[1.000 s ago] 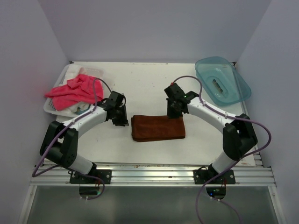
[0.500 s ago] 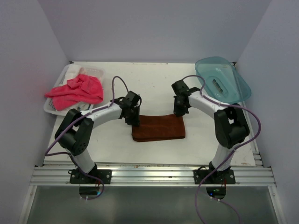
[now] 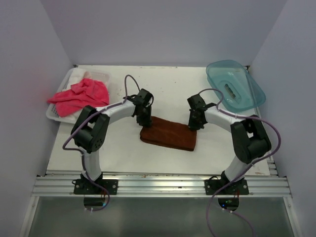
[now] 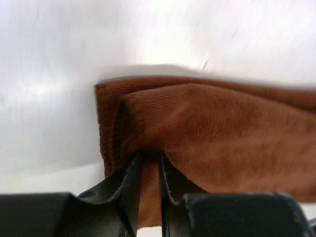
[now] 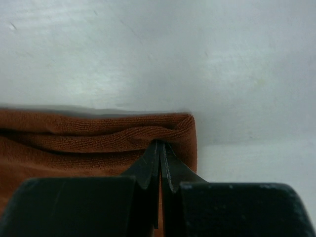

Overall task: Roll the towels
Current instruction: Fold the towel

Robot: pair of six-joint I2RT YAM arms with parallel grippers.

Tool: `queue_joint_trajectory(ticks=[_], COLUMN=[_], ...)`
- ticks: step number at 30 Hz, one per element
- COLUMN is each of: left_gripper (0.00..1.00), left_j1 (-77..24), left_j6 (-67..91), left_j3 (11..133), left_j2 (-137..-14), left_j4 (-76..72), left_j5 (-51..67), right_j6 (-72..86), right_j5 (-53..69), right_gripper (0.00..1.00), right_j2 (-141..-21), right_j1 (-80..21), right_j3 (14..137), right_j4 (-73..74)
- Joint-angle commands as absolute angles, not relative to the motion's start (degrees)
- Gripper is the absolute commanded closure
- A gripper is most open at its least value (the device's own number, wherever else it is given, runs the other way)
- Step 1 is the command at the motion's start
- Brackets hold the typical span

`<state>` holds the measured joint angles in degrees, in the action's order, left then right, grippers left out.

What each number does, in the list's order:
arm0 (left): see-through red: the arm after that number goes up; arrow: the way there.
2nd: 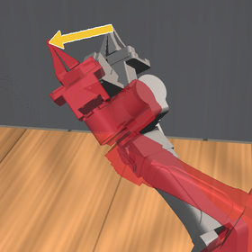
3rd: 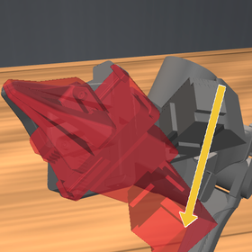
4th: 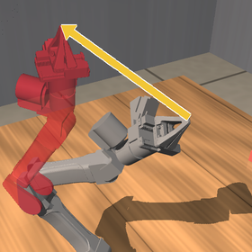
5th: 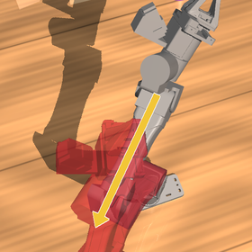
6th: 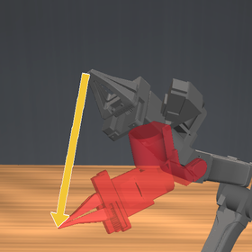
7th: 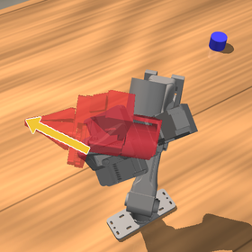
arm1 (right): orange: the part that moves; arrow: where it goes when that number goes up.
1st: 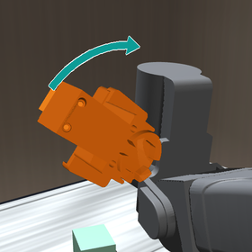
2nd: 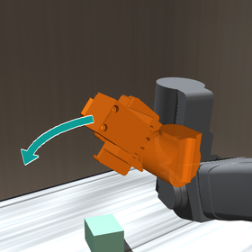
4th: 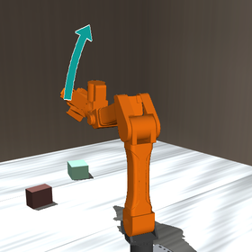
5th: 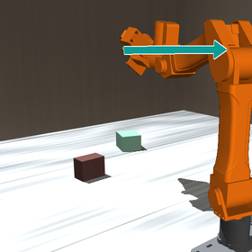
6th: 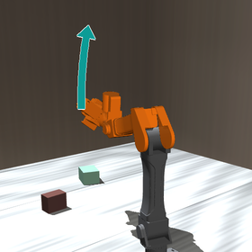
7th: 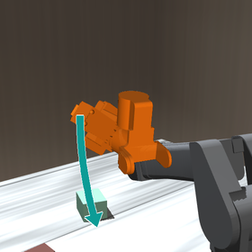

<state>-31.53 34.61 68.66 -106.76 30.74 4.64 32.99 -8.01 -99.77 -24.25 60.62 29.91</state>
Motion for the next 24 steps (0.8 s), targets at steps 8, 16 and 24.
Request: queue_joint_trajectory(ticks=[8,16,24], left_gripper=[0.76,0.64,0.68], left_j1=[-33.7,-34.5,-34.6], left_j6=[26.0,22.9,25.2], left_j3=[101.7,100.4,85.8], left_j2=[-125.7,-116.7,-106.8], left_j4=[38.7,40.3,39.0], left_j5=[-2.8,-6.7,-11.0], right_j6=[46.4,42.8,39.8], right_j5=[-7.6,-16.4,-12.3], right_gripper=[1.00,1.00,1.00], right_j2=[-81.2,-76.5,-87.2], right_j1=[-38.7,-39.1,-39.1], right_j3=[46.8,51.7,55.6], right_j4=[37.6,42.6,38.1])
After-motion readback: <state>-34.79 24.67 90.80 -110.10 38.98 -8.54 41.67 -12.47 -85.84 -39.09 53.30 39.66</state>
